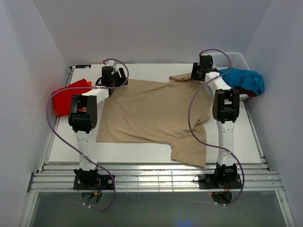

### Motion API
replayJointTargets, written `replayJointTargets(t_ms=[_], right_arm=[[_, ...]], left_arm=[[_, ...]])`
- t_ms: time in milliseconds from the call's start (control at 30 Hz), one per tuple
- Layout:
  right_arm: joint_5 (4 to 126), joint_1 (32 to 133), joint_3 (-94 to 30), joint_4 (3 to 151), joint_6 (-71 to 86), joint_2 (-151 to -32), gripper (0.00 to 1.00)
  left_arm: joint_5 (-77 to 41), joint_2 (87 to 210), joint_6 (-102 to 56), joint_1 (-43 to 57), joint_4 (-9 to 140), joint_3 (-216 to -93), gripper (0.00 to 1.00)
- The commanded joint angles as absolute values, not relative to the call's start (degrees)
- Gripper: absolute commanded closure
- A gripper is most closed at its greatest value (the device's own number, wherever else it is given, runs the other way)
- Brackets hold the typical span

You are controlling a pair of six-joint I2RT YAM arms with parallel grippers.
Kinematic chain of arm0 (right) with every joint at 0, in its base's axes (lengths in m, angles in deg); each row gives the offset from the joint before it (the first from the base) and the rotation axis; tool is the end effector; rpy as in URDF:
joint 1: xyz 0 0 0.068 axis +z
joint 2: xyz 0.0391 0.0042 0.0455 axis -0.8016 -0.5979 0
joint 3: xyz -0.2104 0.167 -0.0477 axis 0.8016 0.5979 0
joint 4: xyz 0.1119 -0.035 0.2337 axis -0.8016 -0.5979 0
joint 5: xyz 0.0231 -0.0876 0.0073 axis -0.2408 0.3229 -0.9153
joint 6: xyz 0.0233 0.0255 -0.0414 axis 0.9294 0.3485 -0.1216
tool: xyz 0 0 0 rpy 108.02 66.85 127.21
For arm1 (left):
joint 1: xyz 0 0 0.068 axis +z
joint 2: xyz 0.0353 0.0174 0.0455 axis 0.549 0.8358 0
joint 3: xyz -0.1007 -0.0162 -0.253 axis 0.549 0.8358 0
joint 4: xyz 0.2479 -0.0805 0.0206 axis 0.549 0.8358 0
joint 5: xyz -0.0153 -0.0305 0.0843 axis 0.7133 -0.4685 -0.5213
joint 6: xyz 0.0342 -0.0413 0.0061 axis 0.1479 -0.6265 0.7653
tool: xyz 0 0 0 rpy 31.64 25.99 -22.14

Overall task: Fold and stack the t-shirts
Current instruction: Fold the tshirt

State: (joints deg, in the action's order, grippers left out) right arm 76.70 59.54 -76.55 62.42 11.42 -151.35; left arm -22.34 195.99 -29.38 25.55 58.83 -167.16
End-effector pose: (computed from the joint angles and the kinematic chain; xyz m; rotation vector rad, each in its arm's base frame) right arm 0.5608 0.0588 0.1850 0.1286 2.1970 0.0846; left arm 0.4831 -0.0682 0.1796 -0.1488 2.0904 -0.3465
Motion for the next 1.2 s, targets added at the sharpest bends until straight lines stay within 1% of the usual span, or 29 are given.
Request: replayJointTargets(t_ms=[0,100,233,300,433,633,733,867,967,1000,1067,1100,1167], right_arm=[[76.03,58.73,-79.41,60.92,10.39,-152.96,0.51],[75.42,58.64,-79.41,61.09,10.13,-153.67,0.53],[75.24,58.55,-78.28,61.88,10.13,-153.32,0.62],[75.33,58.55,-78.09,62.15,10.04,-152.97,0.65],[75.33,58.55,-77.31,62.76,9.77,-152.44,0.67],[73.75,58.55,-77.83,63.9,9.6,-152.0,0.65],[71.04,58.55,-79.67,63.91,10.21,-152.79,0.65],[70.41,58.47,-80.56,64.17,11.0,-153.75,0.65],[70.84,58.47,-80.73,64.08,10.83,-154.02,0.72],[70.93,58.47,-80.38,64.17,10.65,-154.02,0.79],[70.93,58.47,-80.2,64.35,10.48,-153.93,0.84],[70.85,58.47,-80.12,64.43,10.3,-153.93,0.89],[70.76,58.47,-79.94,64.7,10.3,-153.93,0.92]], left_arm=[[-21.34,197.17,-25.86,26.44,59.14,-171.45,0.19],[-22.92,198.67,-24.46,26.79,59.14,-173.47,0.2],[-25.38,199.11,-23.23,26.97,58.7,-174.27,0.2],[-27.22,198.94,-22.52,27.14,57.83,-174.36,0.2],[-27.23,199.81,-20.77,27.32,57.21,-176.98,0.19],[-26.88,202.62,-19.27,27.85,59.31,-181.48,0.19],[-26.96,203.24,-19.79,27.85,59.32,-181.13,0.19],[-26.96,203.86,-19.88,27.85,59.14,-180.43,0.19],[-27.14,204.47,-19.27,27.93,59.23,-180.86,0.19],[-27.23,205.17,-19.09,28.02,59.66,-181.82,0.19],[-27.49,206.14,-18.74,28.28,60.45,-183.23,0.19],[-27.49,207.36,-18.65,28.46,61.42,-184.11,0.19],[-26.88,208.69,-18.57,28.9,62.39,-186.74,0.2]])
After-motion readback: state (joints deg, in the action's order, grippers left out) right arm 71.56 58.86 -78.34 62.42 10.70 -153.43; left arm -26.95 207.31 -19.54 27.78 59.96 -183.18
